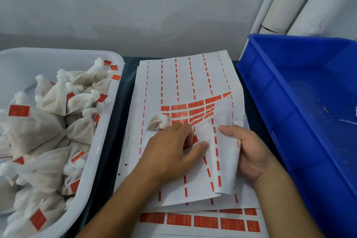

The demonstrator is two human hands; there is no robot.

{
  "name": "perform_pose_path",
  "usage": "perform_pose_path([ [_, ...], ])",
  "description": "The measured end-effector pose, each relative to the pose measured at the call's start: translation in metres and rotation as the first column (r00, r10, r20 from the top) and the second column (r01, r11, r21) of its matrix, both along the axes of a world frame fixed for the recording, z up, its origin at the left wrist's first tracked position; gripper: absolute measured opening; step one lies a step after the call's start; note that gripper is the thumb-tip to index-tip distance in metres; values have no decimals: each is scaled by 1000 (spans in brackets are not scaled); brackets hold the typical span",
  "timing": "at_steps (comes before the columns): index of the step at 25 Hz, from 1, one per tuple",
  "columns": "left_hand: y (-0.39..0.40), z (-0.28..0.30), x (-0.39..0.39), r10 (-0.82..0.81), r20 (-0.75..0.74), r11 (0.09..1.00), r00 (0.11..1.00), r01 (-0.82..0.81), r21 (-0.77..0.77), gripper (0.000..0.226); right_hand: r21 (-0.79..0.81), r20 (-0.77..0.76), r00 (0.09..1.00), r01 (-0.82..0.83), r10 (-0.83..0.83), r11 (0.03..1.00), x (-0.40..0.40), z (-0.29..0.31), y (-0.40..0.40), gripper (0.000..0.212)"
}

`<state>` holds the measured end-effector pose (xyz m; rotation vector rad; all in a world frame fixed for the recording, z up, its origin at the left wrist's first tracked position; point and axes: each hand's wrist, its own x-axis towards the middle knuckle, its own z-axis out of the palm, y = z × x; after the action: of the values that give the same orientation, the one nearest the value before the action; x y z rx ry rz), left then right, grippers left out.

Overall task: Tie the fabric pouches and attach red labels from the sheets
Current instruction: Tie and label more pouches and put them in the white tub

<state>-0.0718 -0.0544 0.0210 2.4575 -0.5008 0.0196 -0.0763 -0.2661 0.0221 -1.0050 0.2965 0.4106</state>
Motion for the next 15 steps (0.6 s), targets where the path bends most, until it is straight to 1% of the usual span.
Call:
perform_pose_path([
  [8, -2, -1, 0, -42, -45, 999, 998, 42, 6, 31, 23, -34, 999, 9, -8, 1000, 0, -1, 2, 51],
  [11, 1, -2, 1, -63, -59, 998, 996, 64, 10, 31, 8, -36, 999, 13, -12, 1000, 1, -3, 1, 55],
  [15, 4, -2, 3, -75, -92, 997, 993, 74, -15, 31, 0, -26, 1000, 14, -14, 1000, 1, -3, 2, 54],
])
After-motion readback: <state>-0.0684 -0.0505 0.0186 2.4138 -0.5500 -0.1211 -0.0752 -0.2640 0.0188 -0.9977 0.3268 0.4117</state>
